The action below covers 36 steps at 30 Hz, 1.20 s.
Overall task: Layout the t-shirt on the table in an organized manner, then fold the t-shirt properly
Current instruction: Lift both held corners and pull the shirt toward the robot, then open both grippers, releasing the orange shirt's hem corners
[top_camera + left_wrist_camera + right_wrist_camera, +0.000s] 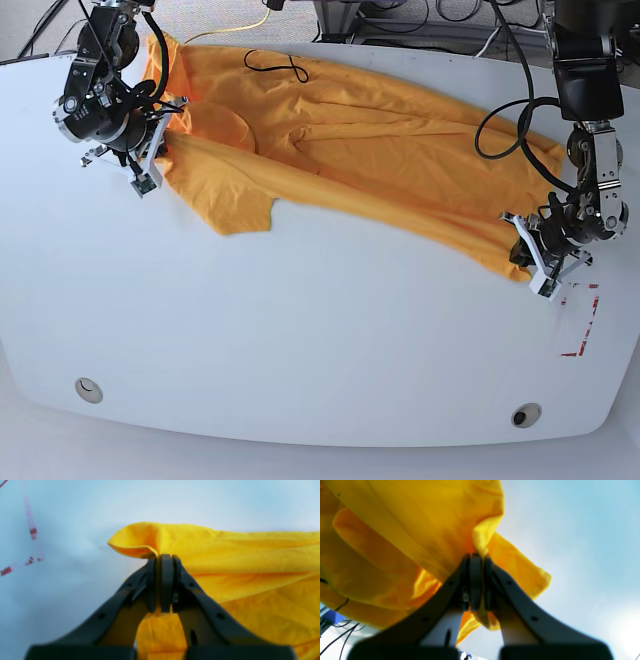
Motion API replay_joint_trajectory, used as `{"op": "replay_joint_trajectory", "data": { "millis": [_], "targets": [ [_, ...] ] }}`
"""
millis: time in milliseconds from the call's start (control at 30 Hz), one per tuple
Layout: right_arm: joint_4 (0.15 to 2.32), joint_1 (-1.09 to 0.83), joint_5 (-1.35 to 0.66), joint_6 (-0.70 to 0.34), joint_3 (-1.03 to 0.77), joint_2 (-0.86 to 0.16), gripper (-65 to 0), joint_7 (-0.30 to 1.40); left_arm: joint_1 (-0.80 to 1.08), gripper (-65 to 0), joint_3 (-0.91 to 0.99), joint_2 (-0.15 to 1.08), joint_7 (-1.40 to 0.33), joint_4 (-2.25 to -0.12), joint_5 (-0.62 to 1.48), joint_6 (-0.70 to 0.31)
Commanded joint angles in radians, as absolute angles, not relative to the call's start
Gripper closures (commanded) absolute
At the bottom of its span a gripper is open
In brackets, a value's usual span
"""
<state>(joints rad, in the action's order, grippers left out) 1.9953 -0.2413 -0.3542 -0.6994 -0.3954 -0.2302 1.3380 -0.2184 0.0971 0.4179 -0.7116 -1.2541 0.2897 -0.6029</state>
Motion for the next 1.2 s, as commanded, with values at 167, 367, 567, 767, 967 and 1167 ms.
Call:
{"op": "replay_joint_trajectory", "data": {
  "millis": [167,367,567,767,967,1167],
  "targets": [
    [2.012,-0.259,-0.472,-0.698,-0.430,-0.257,-0.2,1.396,-0.213,-0.3,0.105,0.461,-0.728,-1.274,0.289,-0.641],
    [2.012,-0.280,-0.506,-0.698,-0.438,-0.251,-2.9,1.396,-0.186,-0.4,0.104,0.490,-0.743,-1.271,0.288,-0.698],
    [2.011,-0.306,-0.501,-0.698,-0.438,-0.249,-19.3,1.396,-0.163,-7.8,0.102,0.496,-0.756,-1.270,0.286,-0.698],
    [2.009,-0.325,-0.501,-0.698,-0.438,-0.254,-35.7,1.396,-0.162,-39.3,0.102,0.519,-0.785,-1.270,0.286,-0.698],
    [2.009,-0.325,-0.501,-0.698,-0.441,-0.283,-50.1,1.396,-0.170,-52.6,0.102,0.522,-0.783,-1.268,0.286,-0.642],
    [2.014,-0.295,-0.509,-0.698,-0.441,-0.341,-52.5,1.368,-0.193,-52.6,0.102,0.542,-0.783,-1.276,0.292,-0.605]
  ]
}}
